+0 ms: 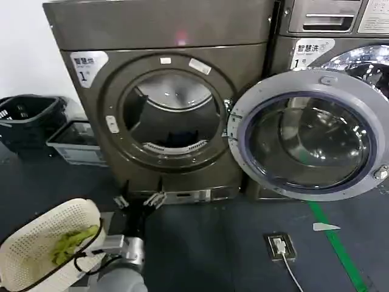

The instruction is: Grasp the clothes from the dryer.

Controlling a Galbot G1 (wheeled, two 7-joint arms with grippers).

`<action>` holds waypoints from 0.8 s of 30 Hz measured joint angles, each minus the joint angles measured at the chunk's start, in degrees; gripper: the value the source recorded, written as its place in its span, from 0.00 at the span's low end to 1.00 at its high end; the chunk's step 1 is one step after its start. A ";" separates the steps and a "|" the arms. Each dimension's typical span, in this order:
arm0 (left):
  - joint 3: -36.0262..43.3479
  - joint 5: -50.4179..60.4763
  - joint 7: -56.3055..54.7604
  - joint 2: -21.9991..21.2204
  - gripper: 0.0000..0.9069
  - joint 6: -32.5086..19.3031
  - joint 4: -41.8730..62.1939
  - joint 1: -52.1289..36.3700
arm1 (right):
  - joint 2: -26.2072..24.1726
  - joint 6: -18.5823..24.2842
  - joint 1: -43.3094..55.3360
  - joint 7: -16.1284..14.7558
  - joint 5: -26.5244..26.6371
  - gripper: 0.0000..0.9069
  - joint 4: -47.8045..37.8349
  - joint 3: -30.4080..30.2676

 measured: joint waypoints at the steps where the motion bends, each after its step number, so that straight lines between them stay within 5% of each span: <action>1: 0.04 0.02 0.06 -0.08 1.00 0.03 -0.01 -0.04 | 0.06 0.00 0.07 -0.03 0.02 1.00 0.05 -0.01; 24: 0.34 0.40 0.60 -0.48 1.00 -0.19 1.01 -0.88 | 0.85 1.73 1.37 -1.09 -0.25 1.00 1.01 -1.59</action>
